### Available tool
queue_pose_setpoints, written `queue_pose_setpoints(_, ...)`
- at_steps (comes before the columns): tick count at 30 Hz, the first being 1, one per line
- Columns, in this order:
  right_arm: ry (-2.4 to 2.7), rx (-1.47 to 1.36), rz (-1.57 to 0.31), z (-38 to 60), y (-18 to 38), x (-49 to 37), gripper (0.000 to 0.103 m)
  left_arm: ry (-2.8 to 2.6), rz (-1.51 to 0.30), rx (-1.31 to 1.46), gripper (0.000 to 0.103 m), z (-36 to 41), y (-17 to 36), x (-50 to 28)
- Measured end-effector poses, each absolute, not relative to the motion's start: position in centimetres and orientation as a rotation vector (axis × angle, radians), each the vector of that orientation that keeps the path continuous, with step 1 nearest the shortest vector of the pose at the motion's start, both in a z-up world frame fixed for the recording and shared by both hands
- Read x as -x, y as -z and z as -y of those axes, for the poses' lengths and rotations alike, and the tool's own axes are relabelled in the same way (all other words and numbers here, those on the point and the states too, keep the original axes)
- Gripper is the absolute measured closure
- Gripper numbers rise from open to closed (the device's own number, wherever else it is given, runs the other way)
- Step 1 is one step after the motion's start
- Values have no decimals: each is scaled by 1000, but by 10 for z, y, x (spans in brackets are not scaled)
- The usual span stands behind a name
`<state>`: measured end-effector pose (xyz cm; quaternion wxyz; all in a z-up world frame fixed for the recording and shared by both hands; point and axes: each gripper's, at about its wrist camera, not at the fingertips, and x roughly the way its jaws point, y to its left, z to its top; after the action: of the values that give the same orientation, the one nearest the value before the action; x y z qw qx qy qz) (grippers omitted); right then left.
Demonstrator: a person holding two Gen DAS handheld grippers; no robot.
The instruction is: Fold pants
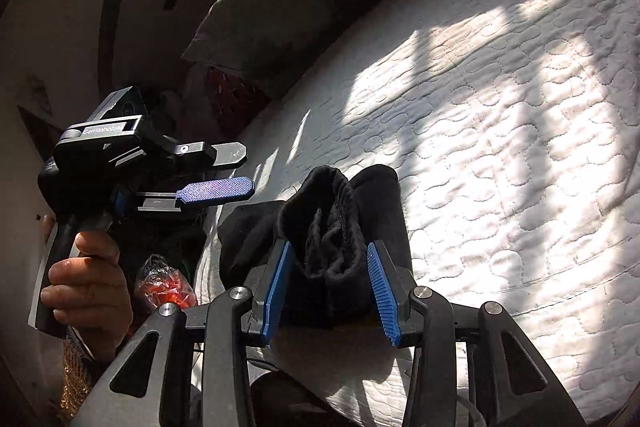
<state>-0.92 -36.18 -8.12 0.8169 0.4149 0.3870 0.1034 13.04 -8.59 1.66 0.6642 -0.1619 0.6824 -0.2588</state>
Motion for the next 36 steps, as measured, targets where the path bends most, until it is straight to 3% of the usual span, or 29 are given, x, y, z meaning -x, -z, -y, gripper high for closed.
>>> queue_pose_setpoints(2,-241,-863,-803,364,70,2,56,493,-1462,311,41,51,-20,-124)
queue_pose_setpoints(4,-293,-811,-831,354,63,-12,44,414,-1434,281,39,25,-8,-117)
queue_pose_setpoints(10,-294,-620,-968,310,75,-53,43,358,-1548,419,39,1,61,-108)
queue_pose_setpoints(11,-294,-583,-988,302,79,-59,58,348,-1560,429,39,7,68,-108)
queue_pose_setpoints(12,-280,-539,-1005,298,80,-62,92,346,-1562,438,39,13,72,-109)
queue_pose_setpoints(13,-271,-520,-1032,295,83,-65,95,340,-1556,438,39,19,73,-110)
queue_pose_setpoints(17,-182,-641,-955,328,77,-47,96,273,-1527,378,37,45,85,-128)
queue_pose_setpoints(22,-134,-726,-1041,362,111,-43,88,267,-1542,390,37,49,90,-129)
queue_pose_setpoints(25,-195,-773,-1008,368,97,-40,77,302,-1498,418,38,27,71,-112)
queue_pose_setpoints(27,-214,-802,-968,377,87,-31,57,332,-1487,461,38,15,63,-96)
queue_pose_setpoints(29,-214,-814,-941,382,83,-20,51,378,-1501,512,38,12,62,-77)
queue_pose_setpoints(33,-188,-787,-918,377,85,-5,54,394,-1541,468,38,33,79,-58)
queue_pose_setpoints(36,-154,-655,-1015,347,100,-10,72,315,-1604,287,38,50,106,-53)
